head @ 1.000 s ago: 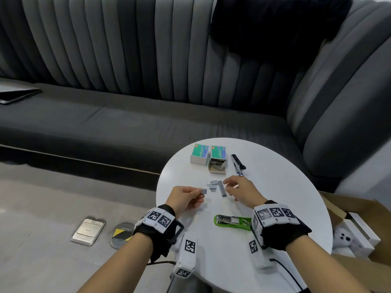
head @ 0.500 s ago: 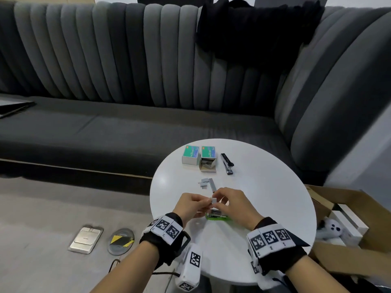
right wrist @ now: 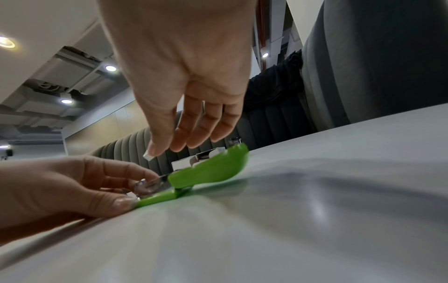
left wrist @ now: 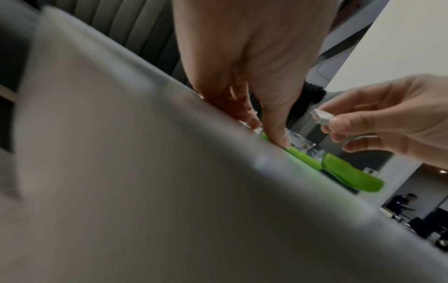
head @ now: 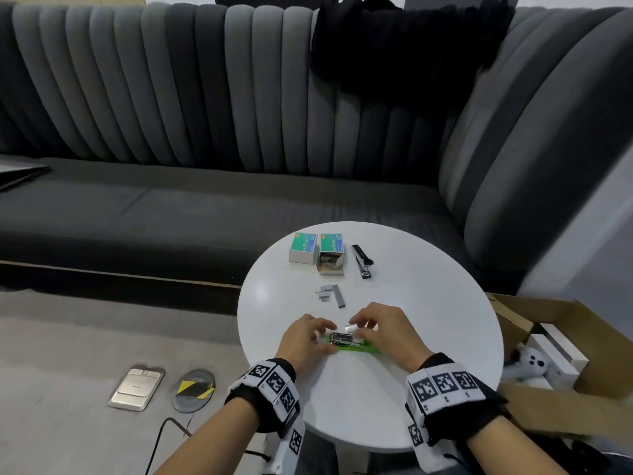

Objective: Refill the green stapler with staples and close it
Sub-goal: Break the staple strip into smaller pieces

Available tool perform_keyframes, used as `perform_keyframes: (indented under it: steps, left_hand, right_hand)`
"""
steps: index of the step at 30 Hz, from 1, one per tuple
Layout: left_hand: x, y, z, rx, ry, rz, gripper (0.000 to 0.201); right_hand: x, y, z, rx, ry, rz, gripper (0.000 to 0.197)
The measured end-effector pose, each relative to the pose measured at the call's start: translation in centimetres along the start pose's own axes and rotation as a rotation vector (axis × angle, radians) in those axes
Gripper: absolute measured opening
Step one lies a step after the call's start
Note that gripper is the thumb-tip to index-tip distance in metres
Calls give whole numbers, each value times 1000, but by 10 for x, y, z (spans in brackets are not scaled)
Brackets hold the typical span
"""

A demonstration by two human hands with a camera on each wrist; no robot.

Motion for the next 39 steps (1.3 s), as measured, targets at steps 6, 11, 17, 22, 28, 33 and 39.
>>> perform_keyframes:
  steps: [6, 11, 17, 22, 28, 33, 39]
  left_hand:
    - [-2, 0, 0, -43, 44, 12, 28]
    - [-2, -4, 0, -54, 47, -13, 28]
    - [0, -8, 1, -58, 41, -69, 29]
    - [-1, -13, 2, -47, 56, -120, 28]
    - [0, -12, 2, -69, 36, -101, 28]
    - [1, -17, 0, -67, 13, -106, 29]
    - [12, -14, 5, -47, 5, -265, 25]
  right_hand:
    - [-2, 4, 11, -63, -29, -34, 17]
    - [-11, 7, 36, -156, -84, -130, 21]
    - [-18, 7, 56, -226, -130, -191, 27]
    - [-15, 2, 74, -291, -61, -302, 25]
    - [-30, -6, 92, -329, -77, -459, 31]
    - [-21, -6, 91, -371, -66, -373, 27]
    - [2, -22, 58, -343, -229, 366, 18]
Point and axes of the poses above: each hand's wrist, its own z-axis towards the middle knuckle, its own x-axis out of the back of the hand, y = z × x, the point moved 5 cm from there along z, towards the middle knuckle, and after that the axes turned 2 degrees about -z, right-handed, at the moved point
